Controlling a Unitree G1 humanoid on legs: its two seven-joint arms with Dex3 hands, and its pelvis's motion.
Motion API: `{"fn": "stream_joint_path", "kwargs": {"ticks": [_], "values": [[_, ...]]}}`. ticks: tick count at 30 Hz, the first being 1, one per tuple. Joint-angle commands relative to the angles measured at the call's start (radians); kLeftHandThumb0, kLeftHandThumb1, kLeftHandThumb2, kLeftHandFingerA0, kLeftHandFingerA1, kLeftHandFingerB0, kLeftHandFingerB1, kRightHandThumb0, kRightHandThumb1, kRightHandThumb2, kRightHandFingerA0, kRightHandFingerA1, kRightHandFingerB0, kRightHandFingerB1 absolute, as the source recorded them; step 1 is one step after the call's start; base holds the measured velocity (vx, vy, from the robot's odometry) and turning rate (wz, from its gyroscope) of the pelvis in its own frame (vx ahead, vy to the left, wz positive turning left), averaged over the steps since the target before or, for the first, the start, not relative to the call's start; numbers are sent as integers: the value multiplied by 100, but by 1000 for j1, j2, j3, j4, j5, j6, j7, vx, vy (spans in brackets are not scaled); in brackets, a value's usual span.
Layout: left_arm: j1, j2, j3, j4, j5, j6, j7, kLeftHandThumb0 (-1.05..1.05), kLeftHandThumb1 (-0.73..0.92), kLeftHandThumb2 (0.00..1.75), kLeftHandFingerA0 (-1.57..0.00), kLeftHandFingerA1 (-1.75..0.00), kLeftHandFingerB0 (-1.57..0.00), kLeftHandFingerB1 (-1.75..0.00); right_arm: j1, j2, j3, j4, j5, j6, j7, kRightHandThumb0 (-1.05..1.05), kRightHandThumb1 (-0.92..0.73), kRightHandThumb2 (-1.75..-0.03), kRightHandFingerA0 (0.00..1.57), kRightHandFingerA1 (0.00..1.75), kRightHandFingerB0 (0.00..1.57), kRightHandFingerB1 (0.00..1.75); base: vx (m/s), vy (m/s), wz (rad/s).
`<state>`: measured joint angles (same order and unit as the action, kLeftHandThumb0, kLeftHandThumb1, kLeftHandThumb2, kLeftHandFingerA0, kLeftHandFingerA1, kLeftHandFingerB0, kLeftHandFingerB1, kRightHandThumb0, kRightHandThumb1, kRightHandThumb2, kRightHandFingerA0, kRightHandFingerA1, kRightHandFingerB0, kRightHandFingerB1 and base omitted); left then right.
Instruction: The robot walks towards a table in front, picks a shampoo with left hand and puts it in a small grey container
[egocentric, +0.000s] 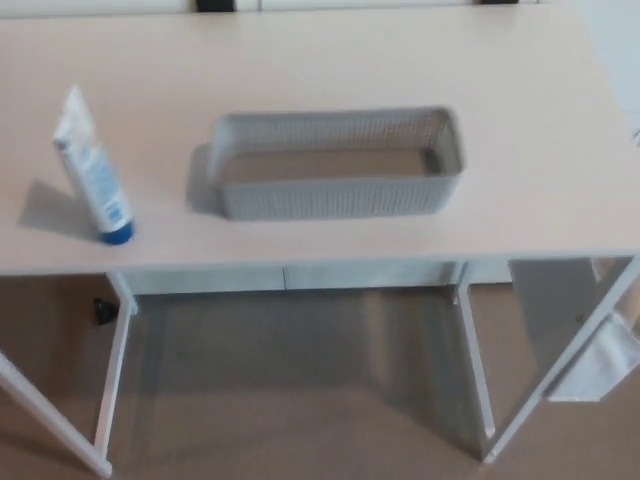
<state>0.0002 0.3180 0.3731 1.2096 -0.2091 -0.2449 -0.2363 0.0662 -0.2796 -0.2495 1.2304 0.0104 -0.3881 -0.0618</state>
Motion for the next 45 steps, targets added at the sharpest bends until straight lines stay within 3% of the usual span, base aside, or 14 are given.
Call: {"fn": "stream_joint_path", "kwargs": {"ticks": [1,14,27,29,31,32,33,36,37,40,42,45], "values": [[-6,16,4,-1,-1,1,6,-14,69,60,-58,-50,-49,-38,3,-2,-2,-9,8,-9,-7,-30,-60,-57,81,51,60,43,118,-119,-12],[-19,22,21,-5,-15,62,4,-13,73,61,-55,-48,-44,-37,-5,0,3,29,1,-14,-11,-31,-59,-56,81,49,61,43,169,74,-7],[6,23,1,-37,5,34,25,-13,69,60,-55,-47,-46,-37,-6,13,-1,51,6,-1,-6,-32,-59,-57,81,51,61,43,73,-47,0],[28,11,-21,-88,25,0,29,-21,66,59,-50,-45,-45,-37,-2,14,1,53,2,-5,-10,-30,-59,-57,81,50,62,43,151,-199,7],[119,-16,-70,-270,47,-27,-2,-24,66,60,-46,-43,-40,-34,-5,5,-7,54,10,1,-7,-30,-59,-57,81,49,62,43,71,-149,-8],[208,-39,-80,-443,16,-13,-49,-32,59,72,-42,-49,-37,-41,-9,0,-9,54,11,7,-6,-31,-59,-57,81,49,61,42,0,0,0],[243,-45,-83,-508,1,-1,-68,-32,59,72,-42,-49,-37,-41,-11,-1,-10,56,12,12,-6,-31,-59,-57,81,49,61,42,0,0,0],[376,-71,-77,-772,-82,72,-117,-31,58,71,-36,-47,-35,-40,-13,-1,-10,51,11,10,-10,-31,-59,-57,82,50,62,43,11,17,-2],[468,-74,-77,-907,-108,74,-138,-22,62,58,-36,-40,-35,-33,-10,1,-12,52,13,8,-7,-31,-60,-57,80,50,62,43,45,74,-9],[575,-82,-76,-1065,-127,89,-146,-21,61,58,-34,-39,-34,-33,-1,1,-12,53,13,1,-8,-32,-60,-57,80,50,61,43,40,136,-10],[708,-82,-42,-1209,-136,36,-159,-38,54,66,-28,-40,-29,-36,1,1,-12,54,13,-1,0,-29,-60,-57,79,49,60,43,91,194,5],[797,-78,0,-1339,-153,-20,-173,-39,54,66,-26,-40,-26,-35,-19,-2,-18,61,18,25,-5,-30,-59,-57,80,49,61,43,105,159,-1]]}}
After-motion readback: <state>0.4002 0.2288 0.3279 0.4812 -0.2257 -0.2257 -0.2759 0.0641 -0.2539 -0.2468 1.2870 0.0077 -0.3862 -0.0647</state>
